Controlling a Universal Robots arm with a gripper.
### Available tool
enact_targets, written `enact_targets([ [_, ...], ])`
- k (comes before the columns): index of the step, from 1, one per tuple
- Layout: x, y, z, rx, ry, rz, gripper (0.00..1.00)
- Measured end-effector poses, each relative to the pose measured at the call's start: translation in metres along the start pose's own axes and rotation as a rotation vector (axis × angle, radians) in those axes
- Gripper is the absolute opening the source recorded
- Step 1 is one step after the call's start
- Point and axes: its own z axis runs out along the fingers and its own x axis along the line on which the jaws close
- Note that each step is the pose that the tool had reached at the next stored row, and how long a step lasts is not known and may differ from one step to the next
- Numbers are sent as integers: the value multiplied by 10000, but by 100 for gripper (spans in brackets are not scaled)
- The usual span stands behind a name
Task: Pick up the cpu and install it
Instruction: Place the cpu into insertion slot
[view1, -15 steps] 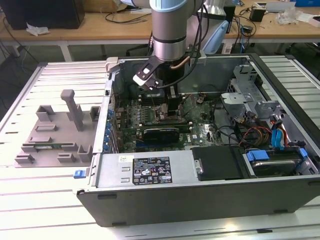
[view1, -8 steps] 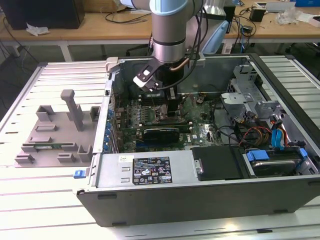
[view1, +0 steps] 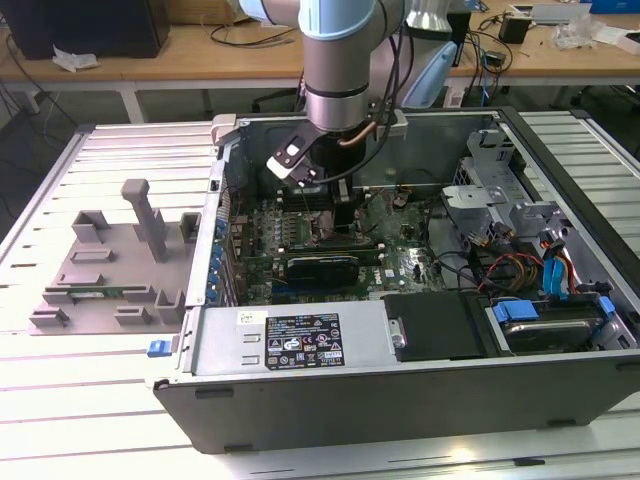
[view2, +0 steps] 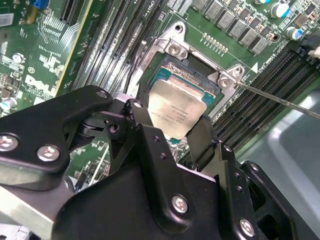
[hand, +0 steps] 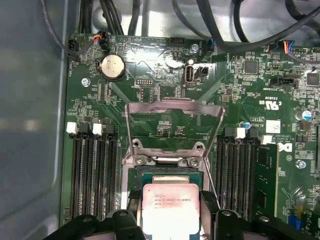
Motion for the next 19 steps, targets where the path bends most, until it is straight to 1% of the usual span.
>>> enact_targets([
  [4,2,-17,56,0,1,16,54],
  [7,3,-19,84,1,6,34,54],
  [11,3,-19,101,8,-6,301,54],
  [14,15,-19,112,7,12,312,54],
  [19,35,-19,117,8,11,309,54],
])
